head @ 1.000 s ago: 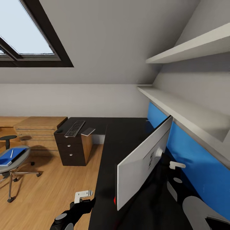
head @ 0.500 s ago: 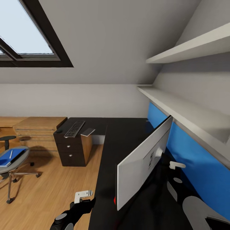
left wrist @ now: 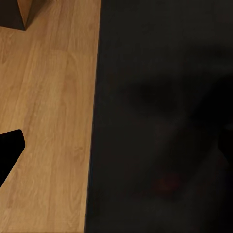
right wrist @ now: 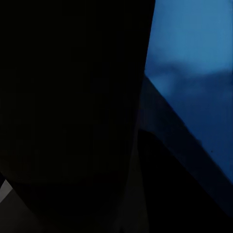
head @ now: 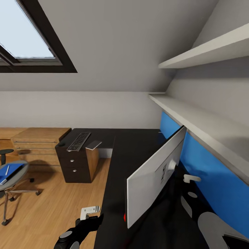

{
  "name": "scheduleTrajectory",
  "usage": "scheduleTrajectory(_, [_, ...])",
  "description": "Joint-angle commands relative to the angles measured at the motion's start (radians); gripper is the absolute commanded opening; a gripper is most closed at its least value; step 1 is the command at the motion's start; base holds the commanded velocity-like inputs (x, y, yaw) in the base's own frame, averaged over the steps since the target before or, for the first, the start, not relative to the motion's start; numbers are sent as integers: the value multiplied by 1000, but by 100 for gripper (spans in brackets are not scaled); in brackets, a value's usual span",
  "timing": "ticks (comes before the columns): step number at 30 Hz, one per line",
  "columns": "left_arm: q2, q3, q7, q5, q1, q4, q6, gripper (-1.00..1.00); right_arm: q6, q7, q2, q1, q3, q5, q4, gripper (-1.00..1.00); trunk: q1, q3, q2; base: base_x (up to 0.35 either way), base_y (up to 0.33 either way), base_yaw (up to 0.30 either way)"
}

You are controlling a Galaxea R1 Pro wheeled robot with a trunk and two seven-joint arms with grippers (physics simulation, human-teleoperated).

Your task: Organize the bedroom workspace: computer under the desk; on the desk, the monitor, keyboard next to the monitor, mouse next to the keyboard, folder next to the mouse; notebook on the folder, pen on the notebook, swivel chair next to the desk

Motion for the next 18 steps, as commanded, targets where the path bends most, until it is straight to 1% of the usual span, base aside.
scheduleTrajectory(1, [1, -3, 10, 10, -1, -2, 1, 100, -5, -4, 0, 0, -5, -9, 6, -100, 1, -1, -1, 18, -12, 0])
scheduleTrajectory(3, [1, -3, 10, 10, -1, -2, 1, 100, -5, -4, 0, 0, -5, -9, 6, -100, 1, -1, -1, 7, -67, 0])
scheduleTrajectory(8, [1, -3, 10, 10, -1, -2, 2, 100, -5, -4, -1, 1, -5, -10, 5, -100, 1, -1, -1, 1, -191, 0])
scheduleTrajectory(18, [1, -3, 10, 10, -1, -2, 2, 100, -5, -4, -2, 1, -5, -11, 4, -100, 1, -1, -1, 0, -24, 0])
